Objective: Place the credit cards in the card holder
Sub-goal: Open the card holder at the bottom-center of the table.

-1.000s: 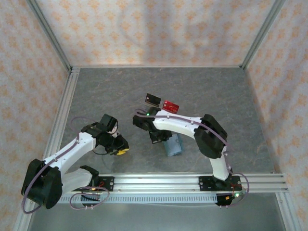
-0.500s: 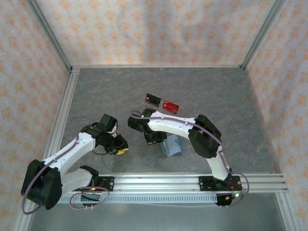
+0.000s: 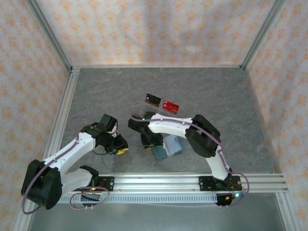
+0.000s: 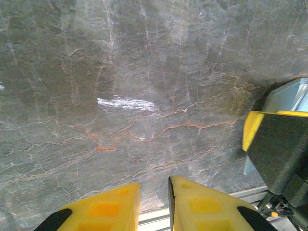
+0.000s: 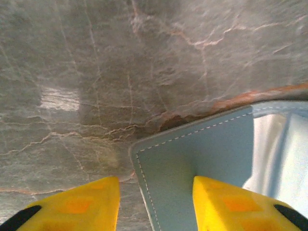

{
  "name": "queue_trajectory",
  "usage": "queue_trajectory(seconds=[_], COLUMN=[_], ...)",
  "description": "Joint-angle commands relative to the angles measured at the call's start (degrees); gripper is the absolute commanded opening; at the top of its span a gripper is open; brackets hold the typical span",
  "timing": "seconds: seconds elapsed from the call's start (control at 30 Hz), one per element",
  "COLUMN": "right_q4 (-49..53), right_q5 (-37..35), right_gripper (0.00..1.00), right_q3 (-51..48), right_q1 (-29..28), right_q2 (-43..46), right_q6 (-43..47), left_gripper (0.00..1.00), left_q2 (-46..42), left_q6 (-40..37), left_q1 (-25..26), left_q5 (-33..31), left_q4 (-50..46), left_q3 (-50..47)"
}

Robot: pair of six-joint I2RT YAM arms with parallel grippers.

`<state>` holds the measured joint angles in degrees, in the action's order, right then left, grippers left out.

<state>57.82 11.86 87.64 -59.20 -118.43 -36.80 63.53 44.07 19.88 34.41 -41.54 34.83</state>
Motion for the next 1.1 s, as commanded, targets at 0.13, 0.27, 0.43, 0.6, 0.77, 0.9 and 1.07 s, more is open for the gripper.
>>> queue_trajectory(seconds=[0.13,0.27,0.43,0.6,0.77,0.9,1.07], right_q4=[-10.5,-16.7,-24.9,-34.2,-42.3,-45.8,-47.0], right_q5=[9.3,15.4,22.2,29.1,33.5,35.4,36.7], right_gripper=[0.55,0.59,0.60,0.58,0.50,0.38,0.21], right_q3=[-8.0,-12.8,-19.0,-26.0,-31.9,-35.4,-38.4], right_q1=[3.9,6.3,9.4,12.6,15.4,17.5,19.1], right_q2=[7.1,9.9,12.8,15.5,17.4,19.0,20.3], right_q6=[0.4,0.3,-1.7,-4.6,-7.1,-8.4,-8.2], left_gripper=[0.23,0.23,0.23,0.24,0.24,0.23,0.23], left_q2=[-0.6,-0.4,-0.3,-0.1,1.1,3.1,7.3], left_q6=[0.2,-0.1,-0.3,-0.5,1.6,3.5,6.6], left_q1=[0.3,0.3,0.4,1.6,4.4,8.2,14.2], left_q5=[-0.6,-0.4,0.1,0.7,0.6,-0.9,-2.6], left_q4=[-0.7,-1.0,-1.1,-0.8,1.4,3.3,7.5], left_q3=[0.5,1.2,2.1,3.4,4.5,6.3,8.8])
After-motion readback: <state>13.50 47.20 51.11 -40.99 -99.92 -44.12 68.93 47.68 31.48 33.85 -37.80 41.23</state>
